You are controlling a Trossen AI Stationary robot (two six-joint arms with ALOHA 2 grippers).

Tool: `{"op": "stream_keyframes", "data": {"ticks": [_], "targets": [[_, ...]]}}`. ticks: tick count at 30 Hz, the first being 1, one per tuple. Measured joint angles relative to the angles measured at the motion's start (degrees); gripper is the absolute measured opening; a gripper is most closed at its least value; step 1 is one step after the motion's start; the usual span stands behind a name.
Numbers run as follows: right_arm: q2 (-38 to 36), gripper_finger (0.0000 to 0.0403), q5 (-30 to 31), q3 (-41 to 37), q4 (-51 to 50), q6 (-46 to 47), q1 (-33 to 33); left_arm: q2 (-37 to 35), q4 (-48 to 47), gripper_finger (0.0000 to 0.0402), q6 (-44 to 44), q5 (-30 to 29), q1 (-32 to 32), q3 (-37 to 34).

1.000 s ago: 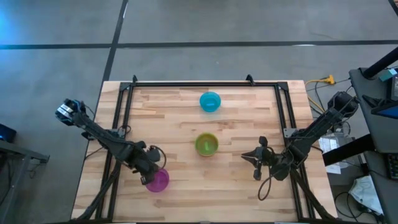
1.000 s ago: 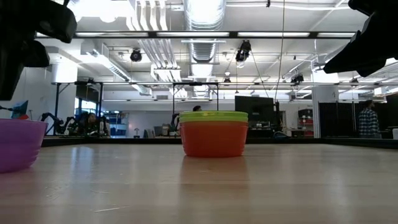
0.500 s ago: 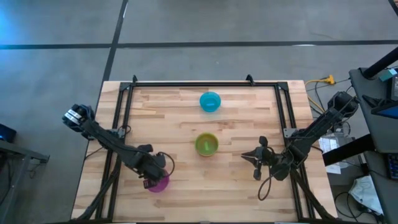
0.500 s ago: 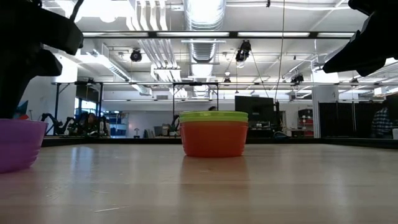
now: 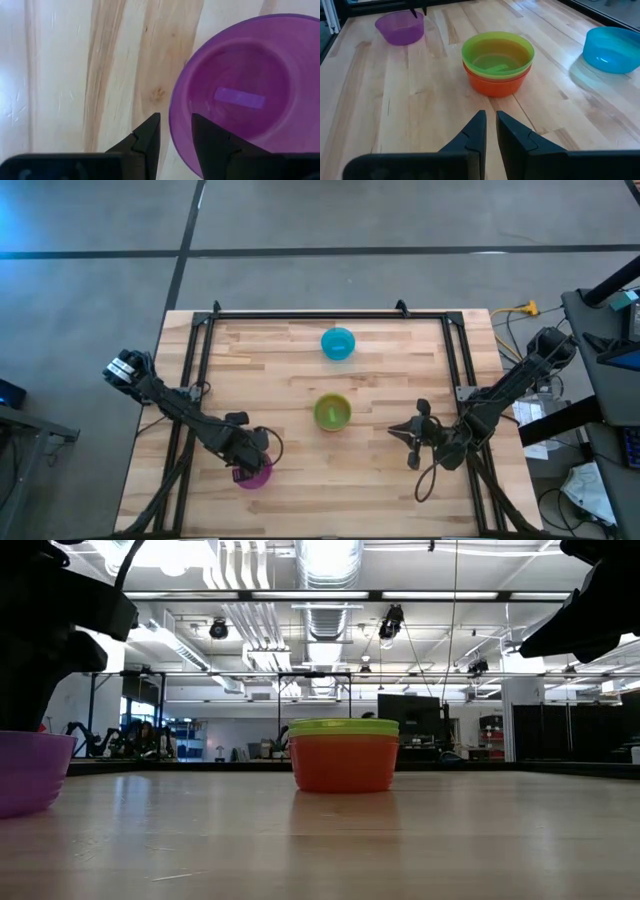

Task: Nest bowls inside each other
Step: Stack the purple bowl on top of the green bowl

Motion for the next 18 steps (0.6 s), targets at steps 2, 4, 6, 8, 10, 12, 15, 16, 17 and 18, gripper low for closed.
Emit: {"op": "stream_keyframes", "data": {"ticks": [2, 4, 6, 8, 10, 12, 15, 16, 17, 18], "targets": [[0.0, 0.0038, 0.0, -0.02, 0.02, -0.01, 0.0, -0.02, 0.63, 0.0094, 0.33, -0.02, 0.04, -0.25], [0.0, 0.0038, 0.0, -0.02, 0.01, 0.0, 0.0, -0.02, 0.66, 0.0089, 0.41, -0.01, 0.11, -0.26], [0.0, 0.0038, 0.0, -0.02, 0.02, -0.02, 0.0, -0.04, 0.66, 0.0076, 0.42, -0.02, 0.15, -0.26], [0.0, 0.0038, 0.0, -0.02, 0.02, 0.0, 0.0, -0.04, 0.66, 0.0056, 1.09, 0.0, 0.15, -0.26], [0.0, 0.0038, -0.01, -0.02, 0.02, 0.0, 0.0, -0.04, 0.66, 0.0031, 1.4, 0.02, 0.15, -0.26], [0.0, 0.0038, 0.0, -0.02, 0.04, 0.0, 0.0, -0.04, 0.64, 0.0009, 1.46, 0.06, 0.15, -0.32], [0.0, 0.0038, 0.0, -0.02, 0.02, 0.0, 0.0, -0.04, 0.66, 0.0007, 1.46, 0.11, 0.15, -0.33], [0.0, 0.0038, 0.0, -0.02, 0.04, 0.0, 0.0, -0.04, 0.66, 0.0007, 1.46, 0.13, 0.15, -0.33], [0.0, 0.0038, -0.02, -0.02, 0.02, 0.0, 0.0, -0.04, 0.66, 0.0006, 1.46, 0.13, 0.15, -0.33], [0.0, 0.0038, -0.01, -0.02, 0.04, 0.0, 0.0, -0.04, 0.66, 0.0004, 1.49, 0.13, 0.15, -0.33]]}}
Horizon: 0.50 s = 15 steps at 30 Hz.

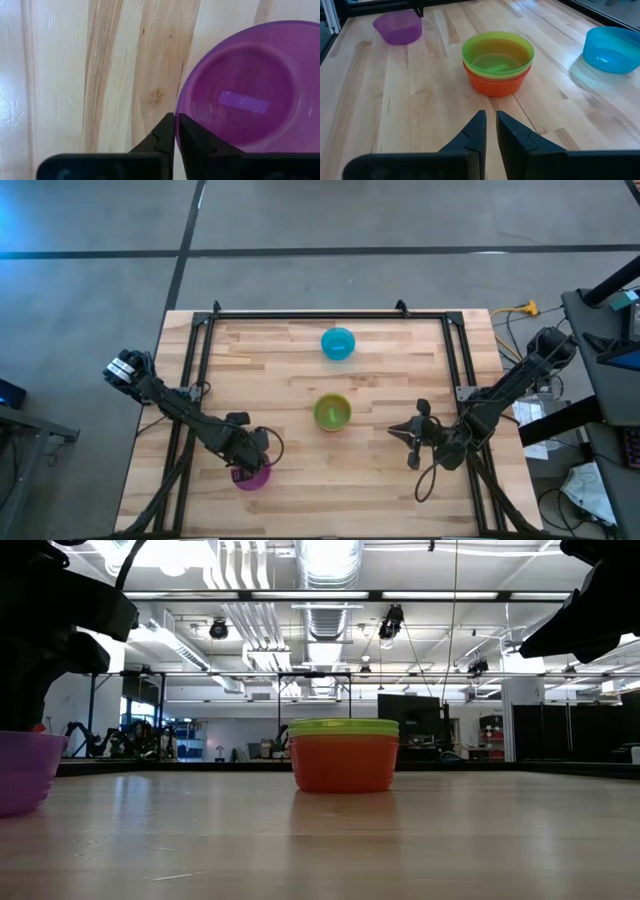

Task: Nest bowls inside each other
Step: Stack the purple bowl on top of the green bowl

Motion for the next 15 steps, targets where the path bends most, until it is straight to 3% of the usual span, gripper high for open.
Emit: {"op": "stream_keyframes", "data": {"ticks": [8, 15], "targets": [[0.0, 0.0038, 0.01, 0.0, -0.02, 0.0, 0.0, -0.25, -0.27, 0.0001, 0.35, 0.22, 0.05, 0.05], [0.0, 0.0038, 0.01, 0.0, 0.0, 0.0, 0.0, -2.67, -7.84, 0.0, 3.18, 0.37, 2.02, 4.57]]}}
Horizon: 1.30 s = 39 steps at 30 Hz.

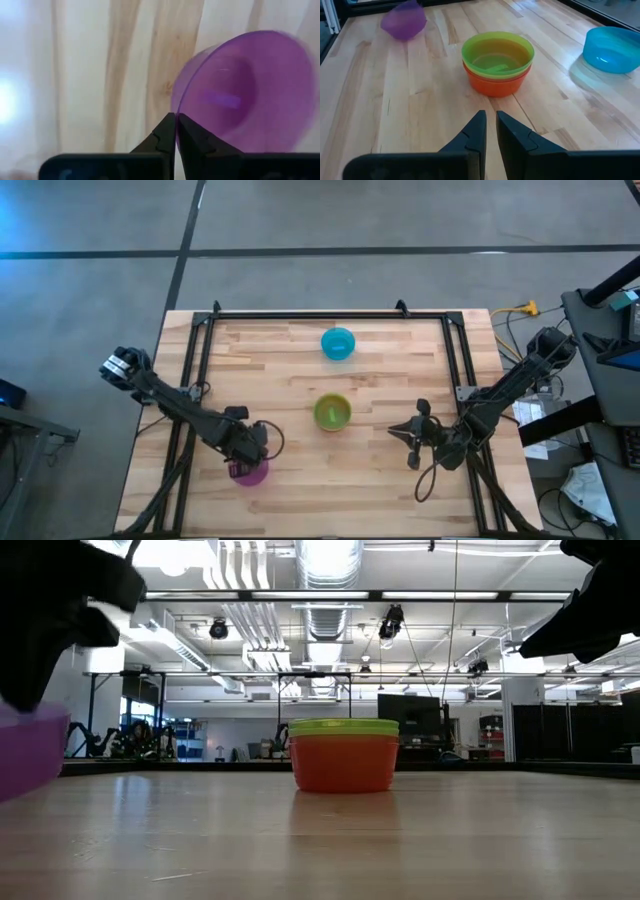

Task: Nest bowls inside each other
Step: Stack the purple bowl on top of the green bowl

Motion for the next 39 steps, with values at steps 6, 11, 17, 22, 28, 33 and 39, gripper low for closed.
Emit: {"op": "stream_keyframes", "data": {"ticks": [6, 11, 17, 22, 28, 33, 39], "targets": [[0.0, 0.0038, 0.0, 0.0, 0.01, -0.19, 0.0, -3.24, -7.56, 0.0, 4.56, -0.8, 2.79, 7.48], [0.0, 0.0038, 0.0, 0.0, 0.07, -0.24, 0.0, -4.37, -12.83, 0.0, 7.52, -3.08, 4.71, 14.31], [0.0, 0.0038, 0.0, 0.0, 0.07, -0.28, 0.0, -4.33, -15.3, 0.0, 10.89, -4.49, 6.12, 20.17], [0.0, 0.0038, 0.0, 0.0, 0.05, -0.37, 0.0, -4.28, -14.39, 0.0, 13.61, -5.73, 7.75, 21.89], [0.0, 0.0038, 0.01, 0.0, 0.07, -0.86, 0.0, -4.24, -0.97, 0.0, 23.48, -3.93, 14.21, 22.72], [0.0, 0.0038, 0.01, 0.0, 0.06, -1.06, 0.0, -3.88, 12.4, 0.0, 33.19, 4.9, 22.4, 22.86], [0.0, 0.0038, 0.02, 0.0, 0.04, -1.09, 0.0, 0.2, 16.39, 0.0, 37.43, 16.24, 33.13, 25.16]]}}
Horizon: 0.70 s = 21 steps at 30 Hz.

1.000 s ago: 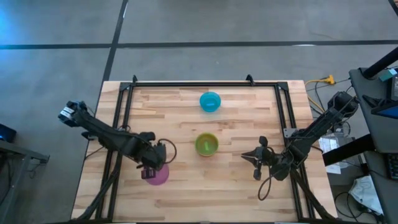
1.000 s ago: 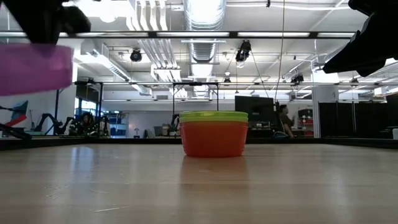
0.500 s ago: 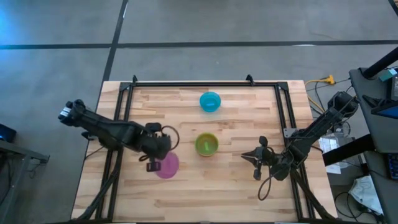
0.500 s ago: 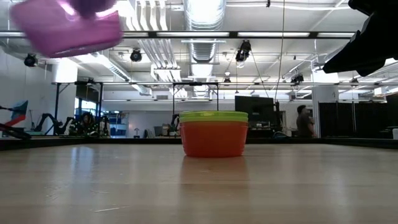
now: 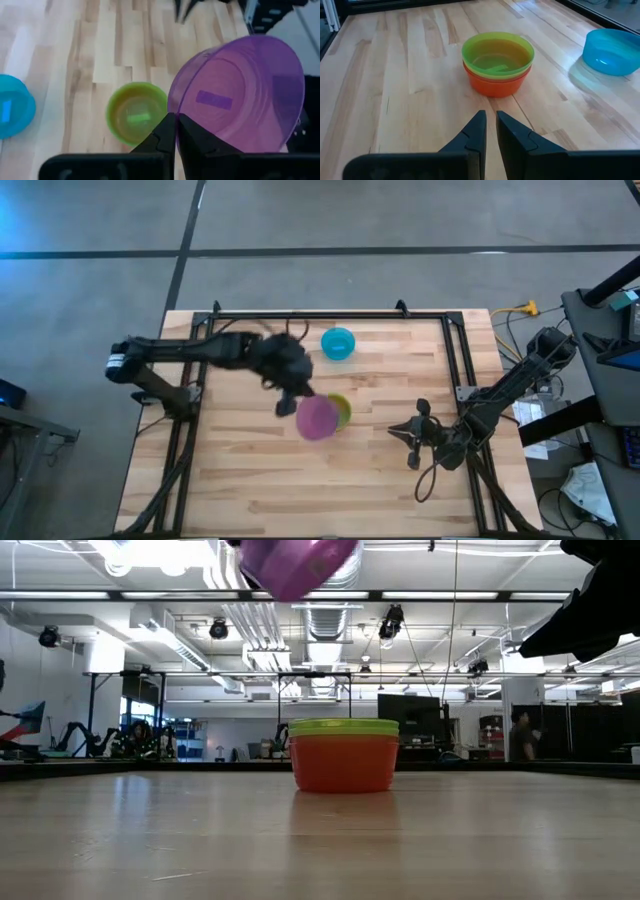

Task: Nest bowls inside each other
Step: Stack the purple bowl on top of the green bowl

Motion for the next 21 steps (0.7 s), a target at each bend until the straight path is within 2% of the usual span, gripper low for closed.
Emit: {"op": "stream_keyframes", "data": {"ticks": [5, 7, 17, 21], "targets": [[0.0, 0.0038, 0.0, 0.0, -0.07, -0.42, 0.0, 7.72, -0.44, 0.0, 0.62, 7.98, 5.52, 5.54], [0.0, 0.0038, 0.0, 0.0, -0.05, -0.44, 0.0, 11.49, -3.0, 0.0, 1.59, 9.35, 6.17, 9.38], [0.0, 0.0038, 0.0, 0.0, -0.03, -1.28, -0.02, 32.81, -26.17, 0.0, 4.71, 7.14, 6.64, 34.29], [0.0, 0.0038, 0.0, 0.0, 0.0, -1.29, -0.02, 38.9, -31.68, 0.0, 5.22, 3.25, 7.04, 41.66]]}}
